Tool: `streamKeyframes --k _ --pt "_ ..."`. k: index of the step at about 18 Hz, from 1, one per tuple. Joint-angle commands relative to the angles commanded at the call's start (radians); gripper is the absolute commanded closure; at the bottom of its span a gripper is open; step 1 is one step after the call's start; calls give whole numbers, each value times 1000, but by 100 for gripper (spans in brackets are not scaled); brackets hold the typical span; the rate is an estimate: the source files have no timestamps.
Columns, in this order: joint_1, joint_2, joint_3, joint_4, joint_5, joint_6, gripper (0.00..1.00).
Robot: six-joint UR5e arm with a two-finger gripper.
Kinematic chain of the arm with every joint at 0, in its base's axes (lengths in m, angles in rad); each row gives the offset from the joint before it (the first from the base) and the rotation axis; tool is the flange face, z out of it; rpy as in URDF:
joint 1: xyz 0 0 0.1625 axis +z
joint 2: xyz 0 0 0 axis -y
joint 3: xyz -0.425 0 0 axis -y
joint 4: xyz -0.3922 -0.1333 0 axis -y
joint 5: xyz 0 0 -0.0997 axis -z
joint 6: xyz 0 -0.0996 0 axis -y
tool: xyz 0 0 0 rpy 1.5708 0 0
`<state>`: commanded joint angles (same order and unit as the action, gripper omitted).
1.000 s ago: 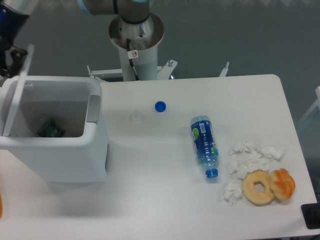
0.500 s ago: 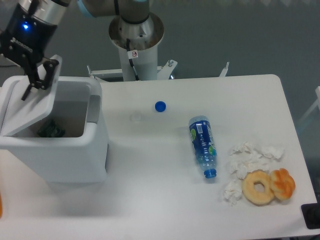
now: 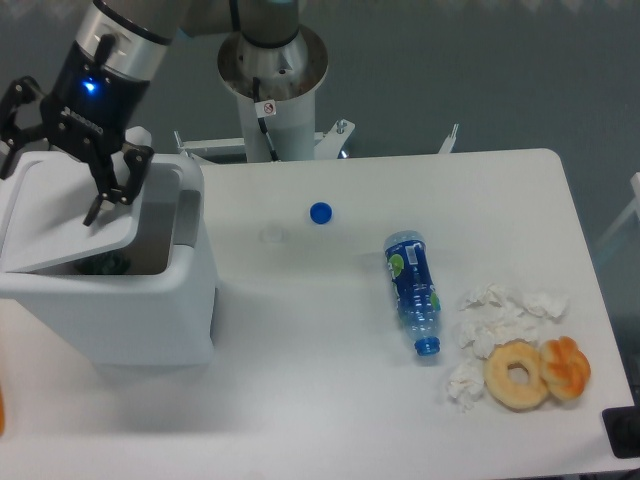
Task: Close the trash can
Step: 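Push the white lid forward and down over the trash can opening, then press the gripper on the closed lid to seat it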
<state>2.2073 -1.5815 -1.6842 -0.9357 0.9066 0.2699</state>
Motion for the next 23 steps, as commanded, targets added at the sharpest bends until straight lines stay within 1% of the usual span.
streamKeyframes --k 3,7,11,23 --pt "8 0 -14 0 -2 21 0" --pt "26 0 -14 0 0 40 0" --pt "49 -2 -35 -2 -2 115 0" --pt "49 -11 -43 -3 2 118 0"
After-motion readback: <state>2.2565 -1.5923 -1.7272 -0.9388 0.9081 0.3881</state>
